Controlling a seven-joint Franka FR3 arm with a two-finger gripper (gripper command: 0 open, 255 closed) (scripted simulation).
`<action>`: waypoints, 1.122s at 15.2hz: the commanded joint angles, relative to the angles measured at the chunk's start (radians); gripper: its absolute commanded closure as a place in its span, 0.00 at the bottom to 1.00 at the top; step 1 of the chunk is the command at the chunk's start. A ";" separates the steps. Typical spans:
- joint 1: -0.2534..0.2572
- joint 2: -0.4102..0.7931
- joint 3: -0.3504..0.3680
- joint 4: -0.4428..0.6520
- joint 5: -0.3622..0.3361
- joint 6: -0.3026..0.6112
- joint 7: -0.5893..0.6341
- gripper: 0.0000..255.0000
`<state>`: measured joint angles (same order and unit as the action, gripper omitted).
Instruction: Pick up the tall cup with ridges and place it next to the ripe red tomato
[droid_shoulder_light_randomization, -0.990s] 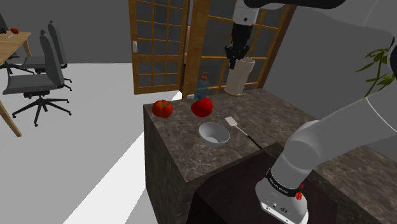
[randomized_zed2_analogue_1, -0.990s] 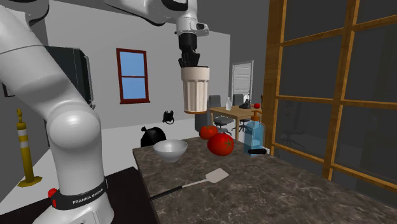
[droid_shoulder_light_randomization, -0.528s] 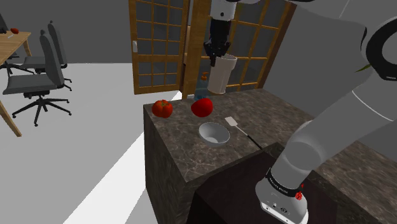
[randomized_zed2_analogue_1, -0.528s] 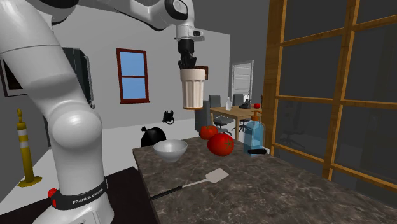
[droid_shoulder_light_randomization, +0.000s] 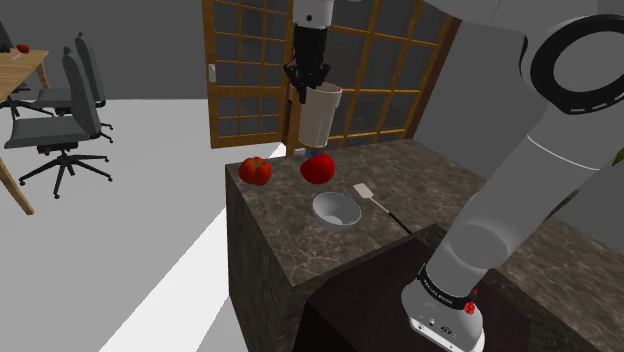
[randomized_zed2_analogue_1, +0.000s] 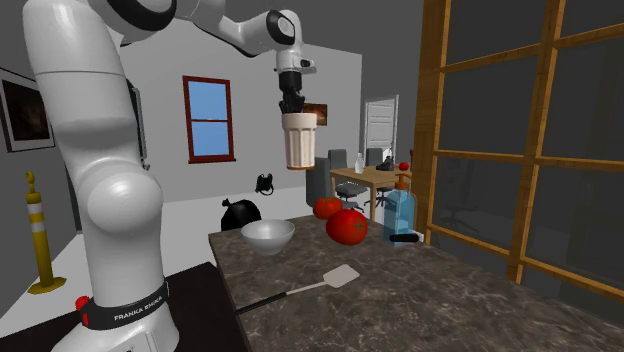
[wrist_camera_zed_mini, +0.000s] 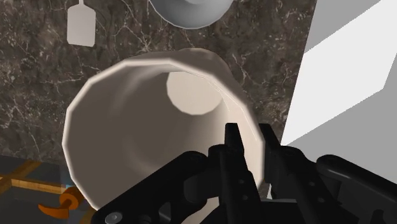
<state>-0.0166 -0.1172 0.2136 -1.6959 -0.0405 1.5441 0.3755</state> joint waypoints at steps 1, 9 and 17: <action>0.003 0.001 0.004 -0.023 0.001 0.024 0.008 1.00; 0.003 -0.016 0.003 -0.149 0.004 0.135 0.011 1.00; 0.004 -0.018 0.004 -0.259 0.004 0.242 0.017 1.00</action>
<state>-0.0119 -0.1359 0.2180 -1.9412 -0.0360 1.7705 0.3928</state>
